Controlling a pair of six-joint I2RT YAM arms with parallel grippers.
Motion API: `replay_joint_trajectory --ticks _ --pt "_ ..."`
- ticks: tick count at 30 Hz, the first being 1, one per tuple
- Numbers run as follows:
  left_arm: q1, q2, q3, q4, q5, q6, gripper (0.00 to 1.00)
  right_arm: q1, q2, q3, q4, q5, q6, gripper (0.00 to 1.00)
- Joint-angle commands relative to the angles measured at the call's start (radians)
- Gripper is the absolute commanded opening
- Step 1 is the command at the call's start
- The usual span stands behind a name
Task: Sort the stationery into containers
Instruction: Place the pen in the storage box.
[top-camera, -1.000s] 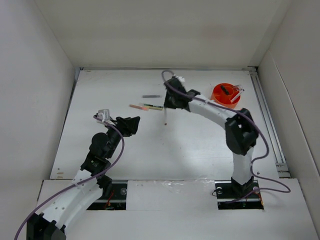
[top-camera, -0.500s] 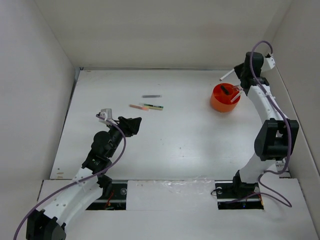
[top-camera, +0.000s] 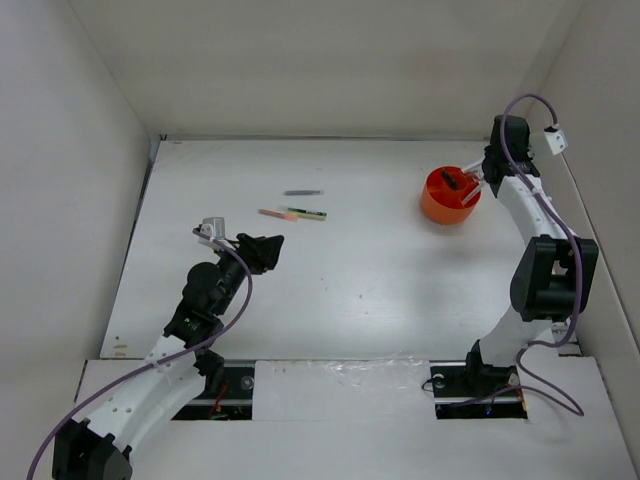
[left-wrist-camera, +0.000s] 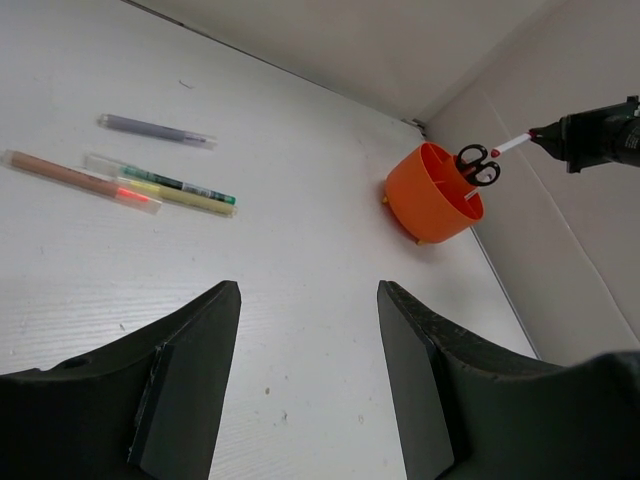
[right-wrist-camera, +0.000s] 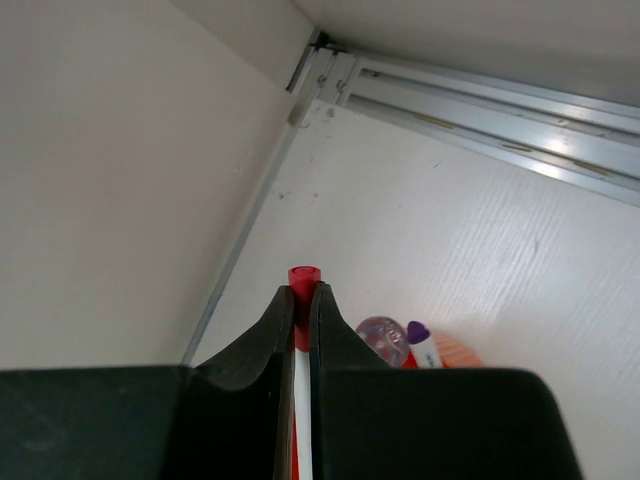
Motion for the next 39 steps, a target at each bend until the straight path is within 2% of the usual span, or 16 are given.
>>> replay_joint_trajectory --ticks 1,10,14,20,27,39 --pt "-0.006 -0.004 0.021 0.056 0.019 0.011 0.54 -0.007 -0.048 -0.008 0.019 0.103 -0.021 0.0" --pt "-0.006 -0.004 0.021 0.067 0.03 0.002 0.54 -0.007 -0.168 -0.144 0.007 0.201 0.013 0.0" --pt "-0.006 0.007 0.021 0.067 0.04 0.002 0.54 -0.007 -0.168 -0.175 -0.002 0.246 0.004 0.0" --pt "-0.006 0.007 0.021 0.076 0.04 0.002 0.54 0.007 -0.093 -0.14 -0.027 0.343 -0.018 0.0" --pt "-0.006 -0.002 0.021 0.067 0.04 0.002 0.54 0.096 -0.036 -0.116 -0.053 0.504 -0.051 0.0" --pt "-0.006 -0.011 0.021 0.053 0.02 0.002 0.54 0.139 0.044 -0.061 -0.1 0.606 -0.031 0.0"
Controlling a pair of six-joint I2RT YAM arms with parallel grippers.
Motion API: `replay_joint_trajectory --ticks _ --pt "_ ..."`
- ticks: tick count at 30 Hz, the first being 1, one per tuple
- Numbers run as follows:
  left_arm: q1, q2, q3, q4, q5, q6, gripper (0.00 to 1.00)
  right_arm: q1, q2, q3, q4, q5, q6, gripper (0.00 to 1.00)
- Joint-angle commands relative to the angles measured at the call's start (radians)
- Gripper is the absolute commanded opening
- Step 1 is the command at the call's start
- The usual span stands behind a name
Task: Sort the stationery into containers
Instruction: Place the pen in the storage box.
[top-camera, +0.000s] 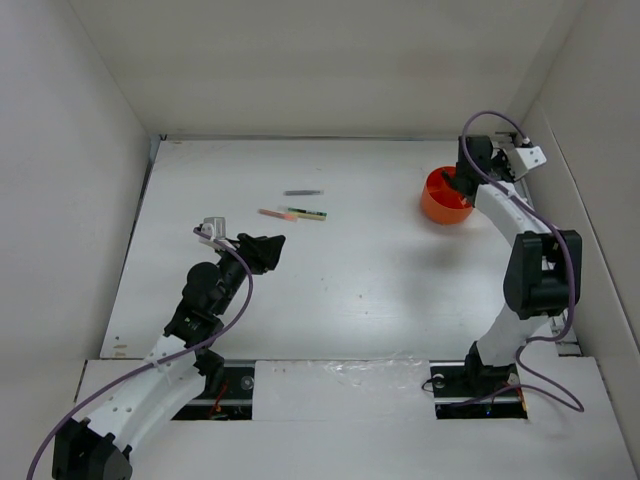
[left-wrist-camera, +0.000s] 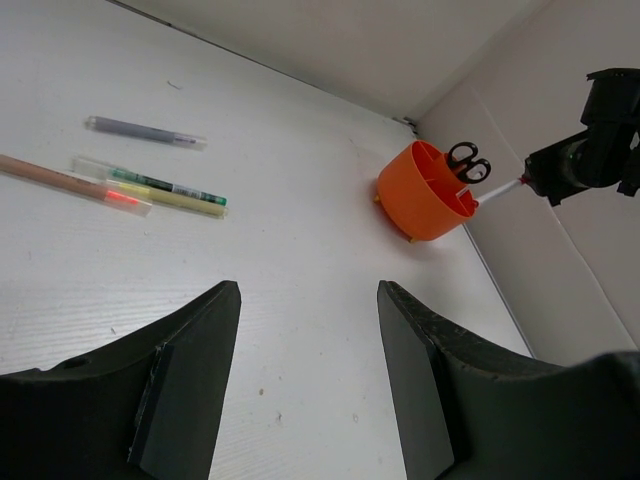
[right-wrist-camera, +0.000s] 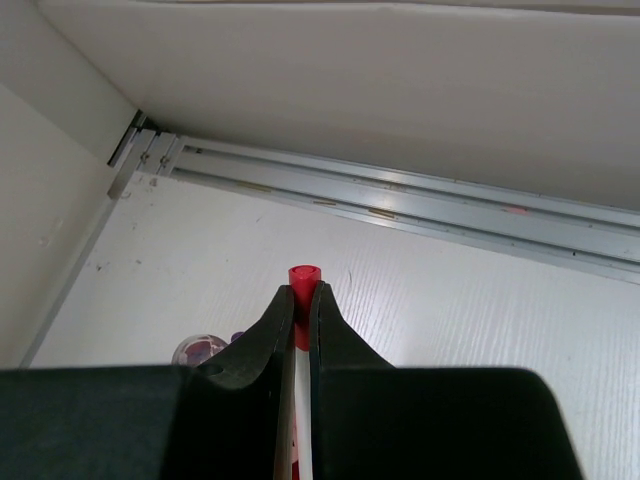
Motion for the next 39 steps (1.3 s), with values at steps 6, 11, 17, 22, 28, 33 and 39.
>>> replay_joint_trajectory --ticks 6,11,17,22,28,33,39 --pt "-0.006 -0.015 0.021 0.038 -0.012 0.003 0.54 0.027 0.039 0.06 -0.028 0.1 0.019 0.03" --pt "-0.006 -0.004 0.021 0.038 -0.012 0.003 0.54 0.027 0.071 0.081 -0.051 0.123 0.031 0.03" --pt "-0.006 -0.004 0.021 0.038 -0.012 0.003 0.54 0.045 0.082 0.1 -0.051 0.135 0.031 0.06" --pt "-0.006 -0.004 0.021 0.027 -0.012 0.003 0.54 0.068 0.093 0.129 -0.042 0.155 0.013 0.21" --pt "-0.006 -0.004 0.021 0.027 -0.023 0.003 0.54 0.079 0.114 0.147 -0.051 0.166 0.013 0.22" --pt "-0.006 -0.004 0.021 0.027 -0.023 0.003 0.54 0.068 0.124 0.147 -0.04 0.166 -0.007 0.12" --pt "-0.006 -0.004 0.021 0.027 -0.023 0.003 0.54 0.025 0.104 0.156 -0.04 0.134 -0.021 0.09"
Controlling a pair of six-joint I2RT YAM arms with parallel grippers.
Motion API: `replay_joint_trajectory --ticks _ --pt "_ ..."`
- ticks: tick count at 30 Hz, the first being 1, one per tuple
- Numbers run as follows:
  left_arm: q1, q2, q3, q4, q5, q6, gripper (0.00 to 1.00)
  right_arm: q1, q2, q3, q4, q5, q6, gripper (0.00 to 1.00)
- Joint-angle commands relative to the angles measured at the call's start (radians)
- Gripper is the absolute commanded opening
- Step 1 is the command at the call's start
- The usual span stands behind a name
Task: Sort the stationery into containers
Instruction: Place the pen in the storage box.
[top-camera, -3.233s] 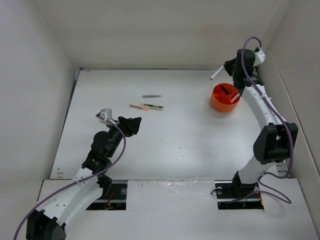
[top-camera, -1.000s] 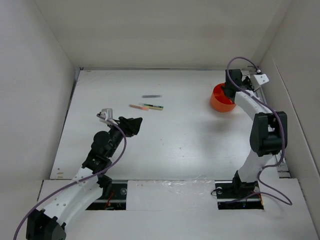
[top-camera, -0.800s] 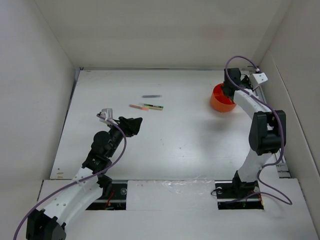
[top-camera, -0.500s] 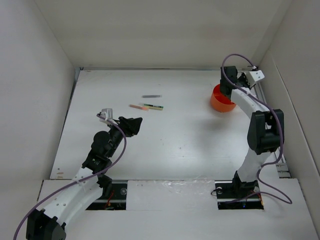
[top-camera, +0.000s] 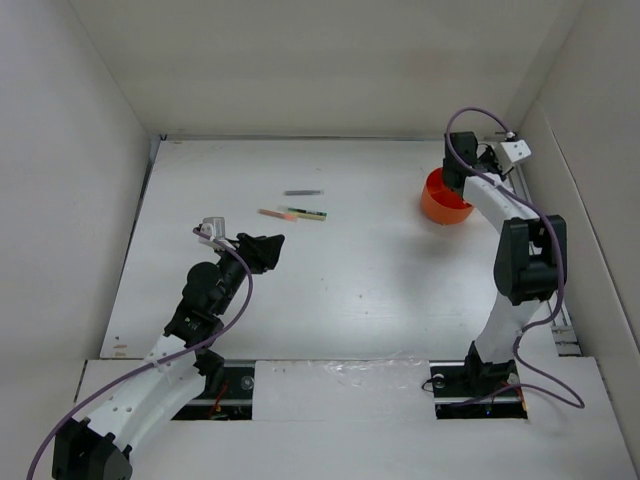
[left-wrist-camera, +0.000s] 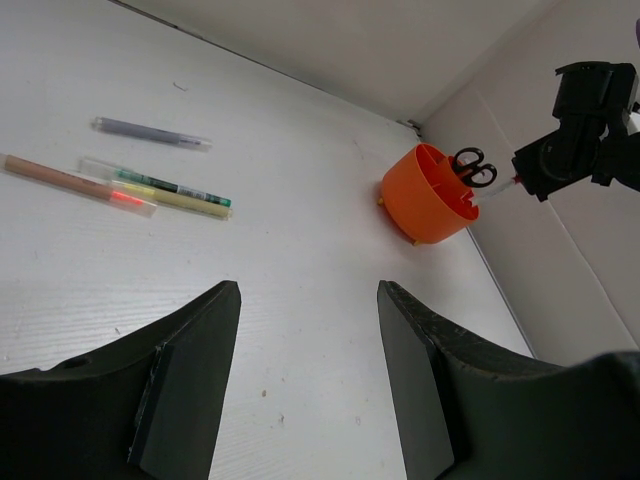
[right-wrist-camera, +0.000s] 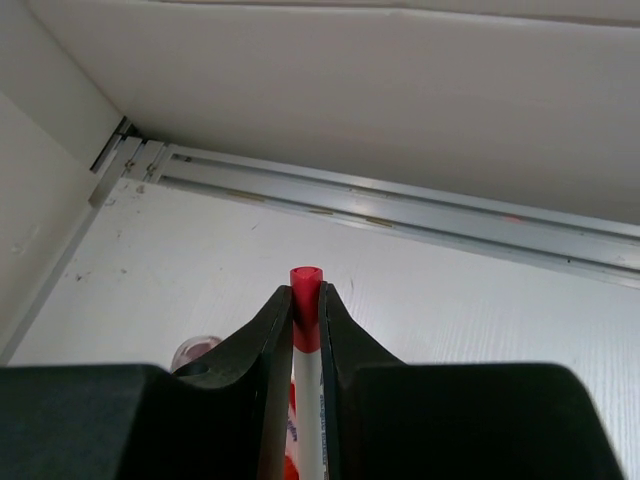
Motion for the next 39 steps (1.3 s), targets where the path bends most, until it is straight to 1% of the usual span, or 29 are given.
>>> replay_joint_trajectory --ticks 1,6,12,17,24,26,30,34,35,36,37,38,39 --pt "-0.006 -0.006 0.021 0.028 -0.007 0.002 0.54 -0.03 -0.034 0.047 0.014 0.011 -0.031 0.09" --pt "-0.006 0.003 0.021 0.028 -0.007 0.002 0.54 -0.05 -0.011 0.066 0.026 0.011 -0.04 0.11" --pt "-0.006 0.003 0.021 0.037 -0.007 0.002 0.54 -0.041 0.016 0.056 0.014 0.011 -0.02 0.12" --pt "-0.006 0.003 0.021 0.037 -0.007 0.002 0.54 -0.031 0.026 0.056 0.014 0.011 -0.02 0.25" --pt "-0.006 0.003 0.021 0.037 -0.007 0.002 0.55 -0.022 0.026 0.056 0.003 0.021 -0.02 0.31" --pt "-0.006 0.003 0.021 0.037 -0.007 0.002 0.55 -0.013 0.015 0.056 0.003 0.021 -0.011 0.36" --pt "-0.006 0.003 0.021 0.037 -0.007 0.002 0.55 -0.002 -0.028 0.056 -0.018 -0.007 0.001 0.38" --pt "-0.006 0.025 0.021 0.037 -0.016 0.002 0.55 0.028 -0.121 0.031 -0.018 -0.108 0.021 0.41" --pt "-0.006 0.025 0.021 0.037 -0.03 0.002 0.55 0.047 -0.147 0.018 -0.008 -0.137 0.021 0.41" --pt "-0.006 0.034 0.021 0.037 -0.039 0.002 0.55 0.071 -0.175 -0.022 0.033 -0.216 0.021 0.37" --pt "-0.006 0.034 0.021 0.037 -0.053 0.002 0.55 0.088 -0.236 -0.053 0.07 -0.27 -0.012 0.33" --pt "-0.006 0.058 0.03 0.018 -0.093 0.002 0.55 0.108 -0.267 -0.087 0.119 -0.33 -0.043 0.24" --pt "-0.006 0.069 0.03 0.008 -0.114 0.002 0.55 0.152 -0.298 -0.119 0.162 -0.435 -0.06 0.18"
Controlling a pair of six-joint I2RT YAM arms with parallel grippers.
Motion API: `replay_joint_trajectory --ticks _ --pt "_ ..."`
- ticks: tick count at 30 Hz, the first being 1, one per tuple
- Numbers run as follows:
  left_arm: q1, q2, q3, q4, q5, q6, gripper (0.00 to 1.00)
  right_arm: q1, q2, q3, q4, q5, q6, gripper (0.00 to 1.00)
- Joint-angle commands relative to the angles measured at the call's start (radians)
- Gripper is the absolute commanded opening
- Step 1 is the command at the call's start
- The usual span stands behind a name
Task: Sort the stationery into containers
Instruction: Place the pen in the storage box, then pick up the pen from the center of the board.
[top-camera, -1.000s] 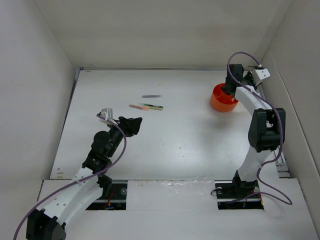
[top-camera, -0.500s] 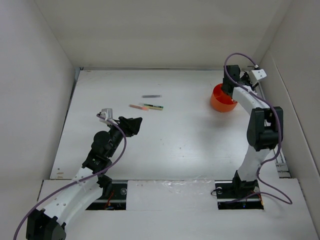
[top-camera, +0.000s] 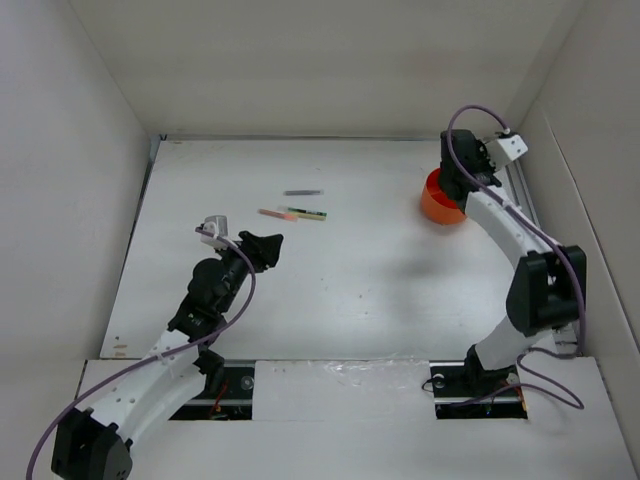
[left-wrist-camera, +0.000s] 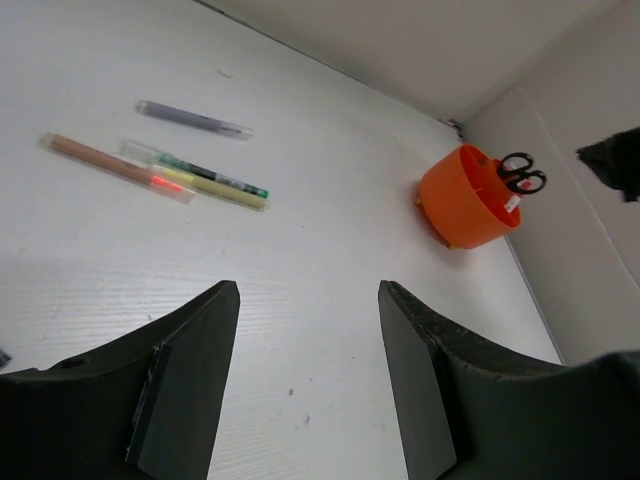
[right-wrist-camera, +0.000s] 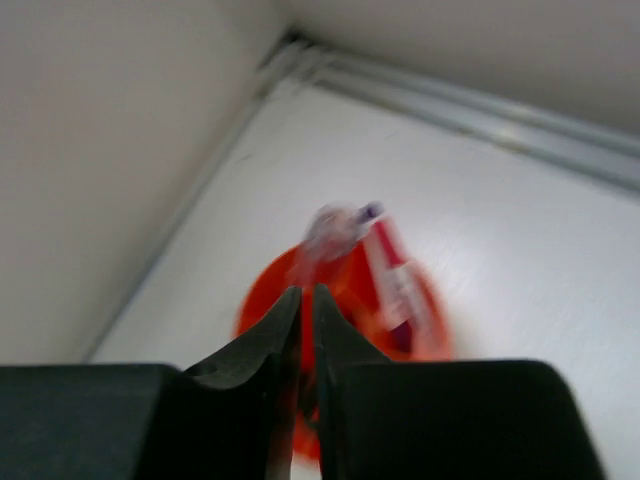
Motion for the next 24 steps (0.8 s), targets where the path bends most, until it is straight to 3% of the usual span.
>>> replay_joint_trajectory --ticks 1,3,7,13,18,24 --pt "-0.006 0.033 0.039 0.009 -0.093 0.003 0.55 0.101 -0.167 -0.102 0.19 -0.273 -0.042 0.12" --pt "-0.006 0.069 0.048 -0.034 -0.192 -0.015 0.53 0.144 -0.196 -0.143 0.231 -0.421 -0.052 0.0" --pt "-0.006 0.132 0.082 -0.129 -0.342 -0.081 0.52 0.301 -0.206 -0.193 0.252 -0.53 -0.062 0.0" --pt "-0.006 0.221 0.142 -0.309 -0.48 -0.199 0.52 0.427 -0.155 -0.226 0.266 -0.701 -0.065 0.0" --pt "0.035 0.342 0.192 -0.382 -0.451 -0.253 0.52 0.473 -0.144 -0.217 0.255 -0.867 -0.065 0.0" --pt "0.055 0.531 0.312 -0.497 -0.509 -0.328 0.48 0.51 -0.112 -0.253 0.255 -0.945 -0.065 0.23"
